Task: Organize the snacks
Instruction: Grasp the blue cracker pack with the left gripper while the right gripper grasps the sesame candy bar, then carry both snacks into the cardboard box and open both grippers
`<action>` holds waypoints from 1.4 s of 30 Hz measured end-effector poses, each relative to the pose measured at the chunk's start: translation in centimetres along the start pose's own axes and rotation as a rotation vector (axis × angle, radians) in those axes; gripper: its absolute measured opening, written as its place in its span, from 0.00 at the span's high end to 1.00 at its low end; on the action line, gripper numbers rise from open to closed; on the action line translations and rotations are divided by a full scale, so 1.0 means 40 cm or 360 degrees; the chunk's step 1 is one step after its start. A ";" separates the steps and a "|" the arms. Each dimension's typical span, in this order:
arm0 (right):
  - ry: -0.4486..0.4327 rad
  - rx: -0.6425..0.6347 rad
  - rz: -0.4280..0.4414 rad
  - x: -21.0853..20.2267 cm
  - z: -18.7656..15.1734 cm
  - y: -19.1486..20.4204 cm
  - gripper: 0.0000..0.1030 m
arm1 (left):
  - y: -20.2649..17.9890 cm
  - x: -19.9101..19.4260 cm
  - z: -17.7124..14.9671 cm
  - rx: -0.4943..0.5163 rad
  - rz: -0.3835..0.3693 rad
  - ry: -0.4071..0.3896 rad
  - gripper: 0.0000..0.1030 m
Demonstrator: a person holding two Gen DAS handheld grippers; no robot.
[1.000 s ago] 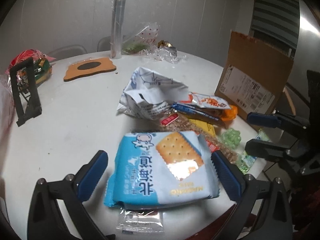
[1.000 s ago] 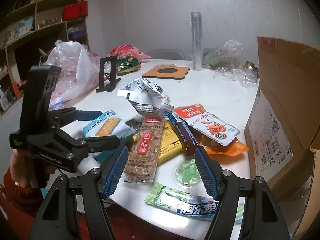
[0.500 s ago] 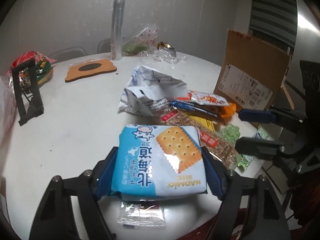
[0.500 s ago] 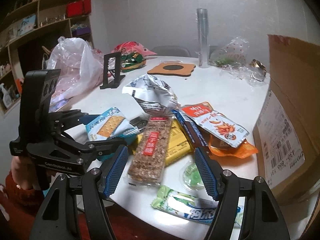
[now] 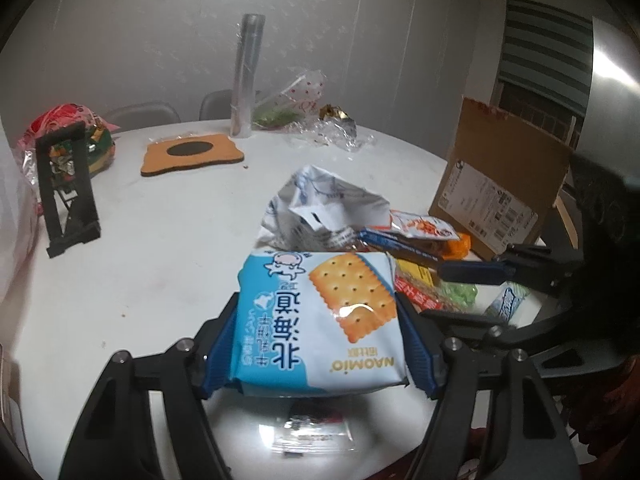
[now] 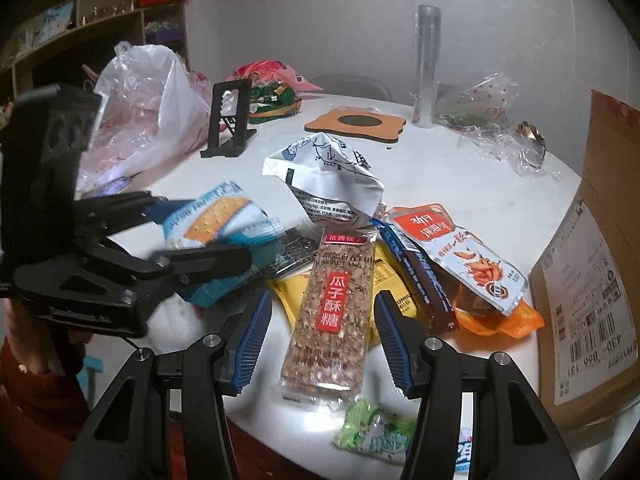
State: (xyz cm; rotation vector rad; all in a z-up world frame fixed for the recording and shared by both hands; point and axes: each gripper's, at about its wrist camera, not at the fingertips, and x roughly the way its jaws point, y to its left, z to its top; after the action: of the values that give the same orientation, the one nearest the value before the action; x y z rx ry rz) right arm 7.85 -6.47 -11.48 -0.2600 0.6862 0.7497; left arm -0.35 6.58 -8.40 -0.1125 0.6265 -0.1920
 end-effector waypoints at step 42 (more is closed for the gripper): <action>0.0076 -0.0002 -0.0156 0.044 -0.021 0.012 0.60 | 0.030 -0.030 0.001 -0.0008 0.0024 -0.0044 0.33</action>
State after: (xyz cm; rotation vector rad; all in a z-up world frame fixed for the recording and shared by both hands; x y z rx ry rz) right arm 8.06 -5.54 -13.26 -0.3110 0.7130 0.6519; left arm -1.09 8.00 -7.88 -0.1153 0.5999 -0.1742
